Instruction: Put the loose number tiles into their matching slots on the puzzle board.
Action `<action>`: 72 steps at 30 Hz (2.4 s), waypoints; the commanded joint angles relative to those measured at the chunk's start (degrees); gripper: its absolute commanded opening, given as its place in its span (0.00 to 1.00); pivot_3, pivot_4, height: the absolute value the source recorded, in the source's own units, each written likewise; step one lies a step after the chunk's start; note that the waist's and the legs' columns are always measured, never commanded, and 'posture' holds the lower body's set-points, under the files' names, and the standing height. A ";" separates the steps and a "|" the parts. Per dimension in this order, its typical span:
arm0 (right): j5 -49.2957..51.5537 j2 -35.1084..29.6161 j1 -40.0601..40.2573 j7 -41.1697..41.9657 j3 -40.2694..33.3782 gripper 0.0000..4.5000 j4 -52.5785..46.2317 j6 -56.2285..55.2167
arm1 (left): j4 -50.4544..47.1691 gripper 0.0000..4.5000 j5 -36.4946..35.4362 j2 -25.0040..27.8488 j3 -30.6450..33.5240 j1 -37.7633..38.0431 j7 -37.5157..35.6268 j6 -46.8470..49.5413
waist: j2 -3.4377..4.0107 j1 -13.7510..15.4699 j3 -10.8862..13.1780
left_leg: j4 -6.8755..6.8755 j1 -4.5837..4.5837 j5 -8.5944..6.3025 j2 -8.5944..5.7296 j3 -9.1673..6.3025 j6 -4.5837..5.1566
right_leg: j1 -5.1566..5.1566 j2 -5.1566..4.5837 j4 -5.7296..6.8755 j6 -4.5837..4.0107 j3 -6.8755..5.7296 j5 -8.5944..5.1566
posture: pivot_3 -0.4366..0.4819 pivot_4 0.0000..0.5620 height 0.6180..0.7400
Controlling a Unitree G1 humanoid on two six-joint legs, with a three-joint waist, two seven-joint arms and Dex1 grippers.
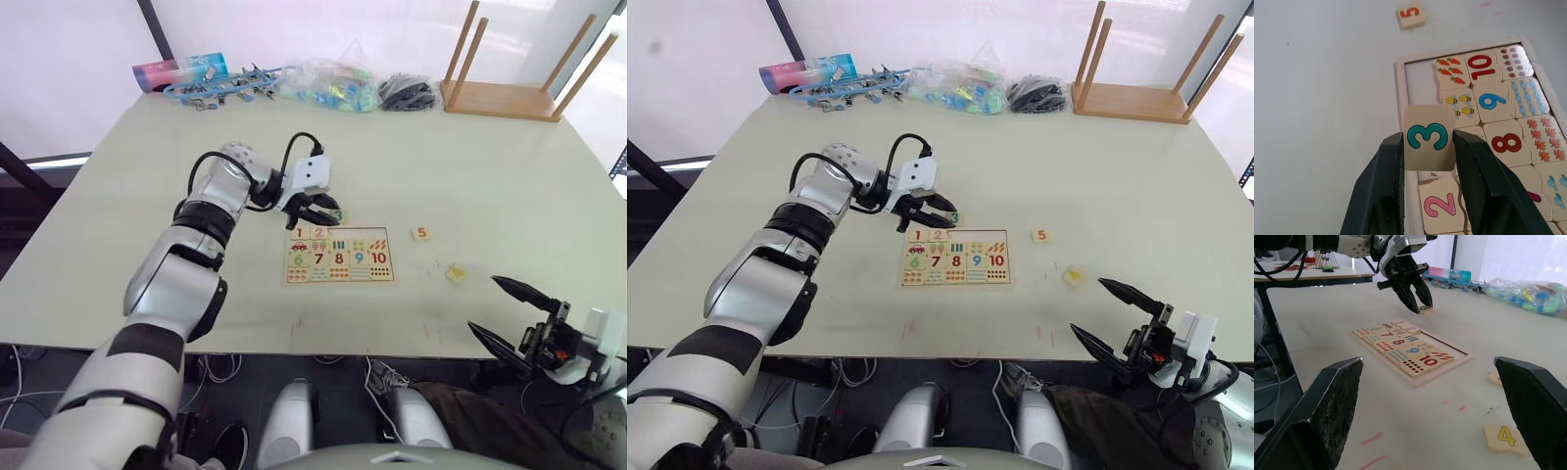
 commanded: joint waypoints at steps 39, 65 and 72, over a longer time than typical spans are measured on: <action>-0.32 0.74 1.60 -2.26 -0.81 1.00 -3.03 -2.53 | 8.66 0.22 12.17 -6.75 3.33 -5.09 2.85 4.17 | -0.01 0.01 0.01 | 0.03 -0.04 0.00 -0.03 -0.07 0.00 | 0.01 0.00 0.02 0.00 0.00 0.03 | 0.48 0.27 1.00; -0.88 1.26 2.25 -2.14 -0.59 1.00 -2.12 -3.47 | 8.53 0.99 11.78 -6.74 4.98 -4.75 1.10 4.44 | -0.01 0.01 0.01 | 0.05 -0.04 0.00 -0.03 -0.08 0.01 | 0.01 0.01 0.04 0.00 0.00 0.03 | 0.48 0.27 1.00; -0.92 1.19 2.27 -2.09 -0.66 1.00 -1.96 -3.48 | 9.03 0.99 10.95 -6.55 7.05 -5.55 1.46 4.76 | -0.01 0.02 0.01 | 0.05 -0.03 0.00 -0.03 -0.08 0.01 | 0.02 0.01 0.04 0.01 0.00 0.04 | 0.48 0.27 1.00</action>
